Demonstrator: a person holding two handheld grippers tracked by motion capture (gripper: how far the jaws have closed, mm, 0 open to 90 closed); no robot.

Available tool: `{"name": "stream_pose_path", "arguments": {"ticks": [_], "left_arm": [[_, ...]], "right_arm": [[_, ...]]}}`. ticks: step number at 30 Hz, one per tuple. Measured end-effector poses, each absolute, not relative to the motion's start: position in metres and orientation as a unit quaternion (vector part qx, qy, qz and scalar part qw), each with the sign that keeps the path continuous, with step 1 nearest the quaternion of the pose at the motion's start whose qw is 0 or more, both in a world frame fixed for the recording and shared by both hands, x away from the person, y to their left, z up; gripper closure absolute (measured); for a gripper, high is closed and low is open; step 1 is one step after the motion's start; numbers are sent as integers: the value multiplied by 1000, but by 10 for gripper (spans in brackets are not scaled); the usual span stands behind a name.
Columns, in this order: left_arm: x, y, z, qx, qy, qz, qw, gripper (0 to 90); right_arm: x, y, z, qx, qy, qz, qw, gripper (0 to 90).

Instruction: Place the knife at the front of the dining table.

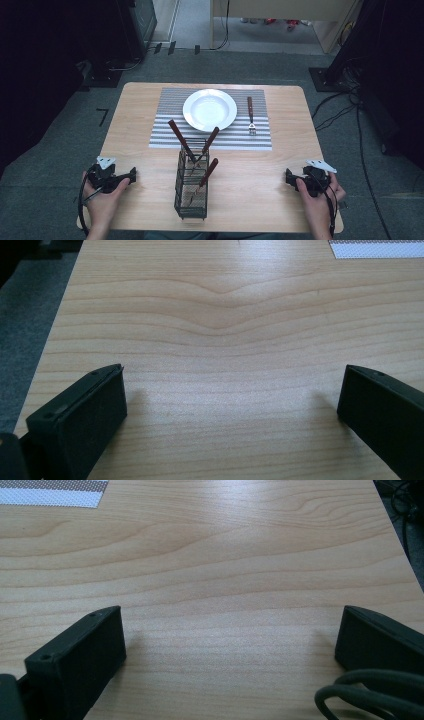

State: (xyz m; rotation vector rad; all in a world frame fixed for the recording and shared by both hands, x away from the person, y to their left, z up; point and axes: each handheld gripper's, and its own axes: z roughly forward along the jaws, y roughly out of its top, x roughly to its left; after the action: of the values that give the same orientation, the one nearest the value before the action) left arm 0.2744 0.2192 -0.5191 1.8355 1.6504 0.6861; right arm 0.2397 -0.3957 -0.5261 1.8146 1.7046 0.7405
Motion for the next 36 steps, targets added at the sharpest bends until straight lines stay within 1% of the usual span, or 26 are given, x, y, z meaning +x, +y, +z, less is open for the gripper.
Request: {"name": "stream_pose_path", "arguments": {"ticks": [4, 7, 11, 15, 16, 17, 18, 26, 32, 33, 35, 36], "left_arm": [[274, 218, -517, 682, 627, 249, 280, 0], [272, 214, -507, 677, 624, 245, 305, 0], [265, 203, -485, 675, 605, 252, 340, 0], [264, 196, -474, 681, 590, 253, 353, 0], [263, 191, -466, 680, 583, 258, 362, 39], [263, 189, -462, 676, 581, 261, 369, 101], [263, 187, -458, 675, 578, 261, 376, 138], [267, 155, -428, 677, 540, 233, 444, 138], [273, 132, -419, 690, 513, 214, 463, 152], [274, 128, -417, 691, 510, 214, 465, 168], [275, 122, -414, 689, 506, 212, 473, 249], [276, 119, -413, 690, 502, 206, 479, 254]], "right_arm": [[239, -396, -526, 672, 633, 275, 269, 0], [240, -396, -526, 672, 633, 275, 269, 0], [240, -396, -526, 672, 633, 275, 269, 0], [240, -396, -526, 672, 633, 275, 269, 0], [240, -396, -526, 670, 635, 275, 268, 0], [240, -396, -526, 669, 636, 276, 268, 0], [240, -396, -526, 668, 637, 277, 268, 0], [241, -396, -526, 667, 638, 277, 267, 0], [241, -396, -526, 667, 638, 277, 267, 0], [241, -396, -526, 667, 638, 277, 267, 0], [241, -396, -526, 667, 638, 277, 267, 0], [241, -396, -526, 667, 638, 277, 267, 0]]}}
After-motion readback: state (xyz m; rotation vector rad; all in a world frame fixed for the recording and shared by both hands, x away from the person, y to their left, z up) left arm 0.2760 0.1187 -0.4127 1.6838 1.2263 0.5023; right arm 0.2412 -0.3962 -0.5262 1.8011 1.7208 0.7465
